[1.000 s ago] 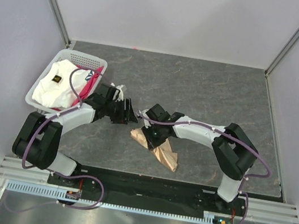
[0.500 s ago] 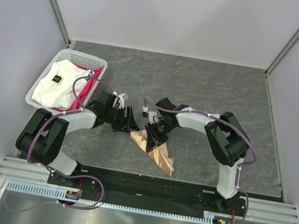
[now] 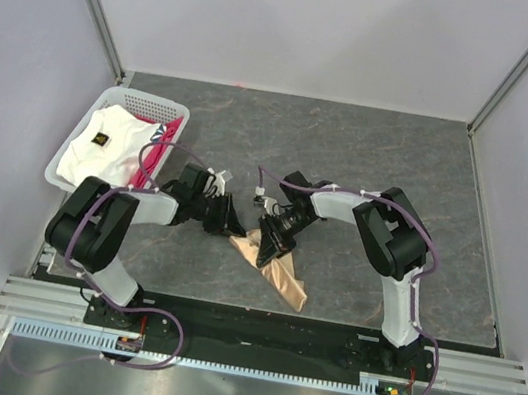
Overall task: Fold the napkin, place the utensils inside, and roll it up
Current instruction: Roll the napkin with the utensil
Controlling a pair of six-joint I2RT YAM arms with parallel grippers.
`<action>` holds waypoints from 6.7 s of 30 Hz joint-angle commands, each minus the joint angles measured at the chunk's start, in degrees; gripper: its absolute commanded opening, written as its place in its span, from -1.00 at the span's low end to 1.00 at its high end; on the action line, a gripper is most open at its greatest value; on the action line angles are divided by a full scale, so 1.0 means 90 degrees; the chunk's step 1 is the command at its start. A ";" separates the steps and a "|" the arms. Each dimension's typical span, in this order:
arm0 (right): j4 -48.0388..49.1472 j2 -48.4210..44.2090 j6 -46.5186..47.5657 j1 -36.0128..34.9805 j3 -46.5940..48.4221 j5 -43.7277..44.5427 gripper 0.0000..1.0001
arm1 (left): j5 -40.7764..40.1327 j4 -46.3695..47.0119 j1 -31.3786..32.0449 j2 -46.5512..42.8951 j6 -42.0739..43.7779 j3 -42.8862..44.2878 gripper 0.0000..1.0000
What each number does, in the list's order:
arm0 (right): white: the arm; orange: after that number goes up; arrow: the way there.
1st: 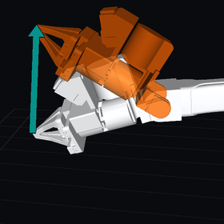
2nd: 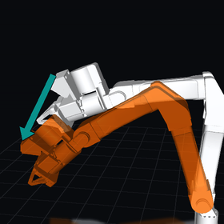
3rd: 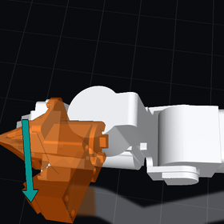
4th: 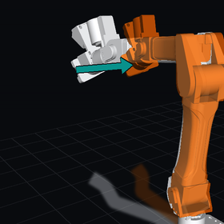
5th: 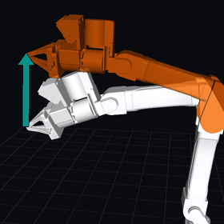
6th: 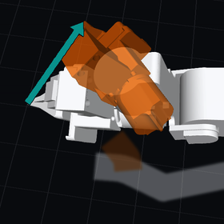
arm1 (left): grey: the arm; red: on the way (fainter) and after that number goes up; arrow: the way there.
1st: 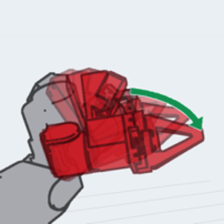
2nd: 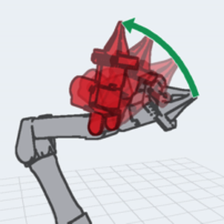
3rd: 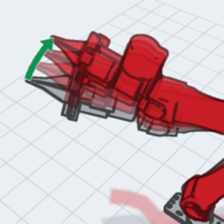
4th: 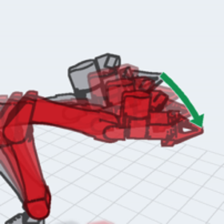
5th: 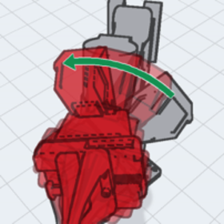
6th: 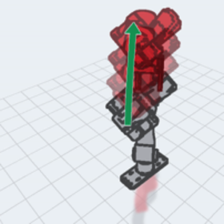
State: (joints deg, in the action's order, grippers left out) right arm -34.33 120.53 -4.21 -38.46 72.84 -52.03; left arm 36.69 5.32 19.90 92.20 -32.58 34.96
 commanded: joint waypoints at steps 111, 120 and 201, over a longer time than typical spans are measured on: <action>0.0816 -0.0315 0.0243 0.0357 0.0363 0.0633 0.15 | -0.0639 -0.1089 -0.0043 0.0341 0.0172 0.0744 -0.96; 0.1030 -0.1965 0.0379 0.0075 0.0140 0.2946 0.41 | -0.0727 -0.1275 -0.0043 0.0614 0.0211 0.0959 -0.96; 0.0894 0.0504 0.0829 0.0083 0.0022 0.0596 -0.37 | -0.1030 0.0160 -0.0365 -0.0734 -0.0355 0.0266 0.12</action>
State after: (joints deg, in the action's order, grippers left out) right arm -23.86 121.21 0.60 -37.54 74.08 -53.56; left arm 22.87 1.37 16.51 84.14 -34.52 37.12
